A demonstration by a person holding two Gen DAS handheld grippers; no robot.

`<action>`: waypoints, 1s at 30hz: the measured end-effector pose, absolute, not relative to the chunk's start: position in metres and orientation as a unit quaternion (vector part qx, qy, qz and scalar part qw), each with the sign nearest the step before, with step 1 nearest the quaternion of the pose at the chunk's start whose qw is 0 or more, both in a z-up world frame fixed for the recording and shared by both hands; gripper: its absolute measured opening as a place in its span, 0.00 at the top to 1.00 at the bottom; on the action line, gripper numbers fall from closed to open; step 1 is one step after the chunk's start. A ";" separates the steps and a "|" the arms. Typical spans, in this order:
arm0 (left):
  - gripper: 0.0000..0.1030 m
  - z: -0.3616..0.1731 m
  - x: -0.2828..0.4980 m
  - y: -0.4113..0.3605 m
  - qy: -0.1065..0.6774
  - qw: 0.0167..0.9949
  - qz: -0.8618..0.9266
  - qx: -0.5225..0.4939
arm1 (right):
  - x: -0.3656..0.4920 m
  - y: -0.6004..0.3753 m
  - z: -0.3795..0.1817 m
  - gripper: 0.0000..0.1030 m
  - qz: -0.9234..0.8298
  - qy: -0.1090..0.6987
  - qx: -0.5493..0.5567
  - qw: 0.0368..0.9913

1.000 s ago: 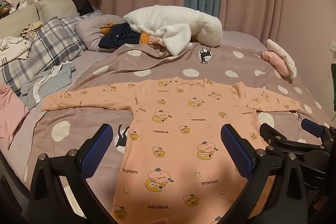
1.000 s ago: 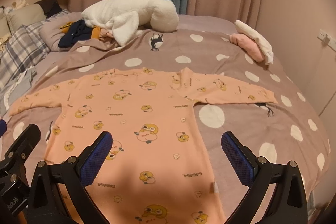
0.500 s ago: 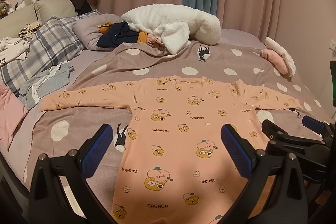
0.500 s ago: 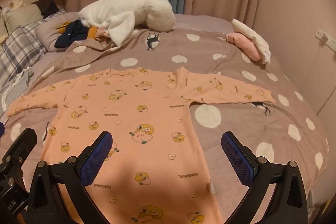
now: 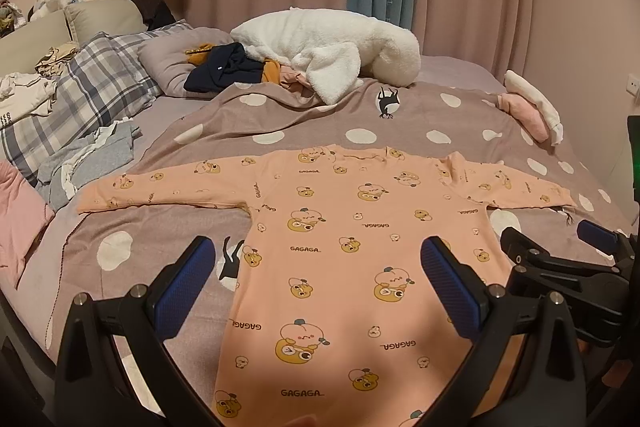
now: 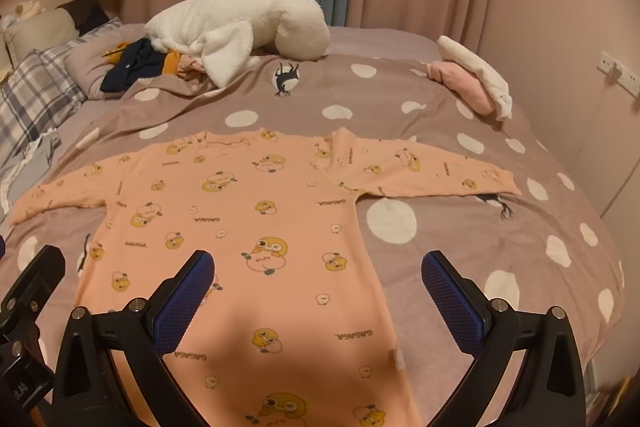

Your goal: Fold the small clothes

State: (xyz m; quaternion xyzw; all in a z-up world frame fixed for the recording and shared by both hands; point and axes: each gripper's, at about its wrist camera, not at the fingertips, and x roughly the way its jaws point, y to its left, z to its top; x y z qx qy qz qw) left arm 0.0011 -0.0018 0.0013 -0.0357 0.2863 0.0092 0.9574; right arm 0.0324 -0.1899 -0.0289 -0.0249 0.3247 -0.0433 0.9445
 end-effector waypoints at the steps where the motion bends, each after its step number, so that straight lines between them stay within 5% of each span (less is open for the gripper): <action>1: 0.00 0.001 0.001 -0.002 0.286 0.958 0.009 -0.036 | 0.032 -0.190 -0.029 0.00 -0.043 0.325 -0.025 0.944; 30: 0.00 -0.001 0.005 -0.004 0.293 0.955 0.020 -0.032 | 0.033 -0.191 -0.029 0.00 -0.045 0.326 -0.025 0.944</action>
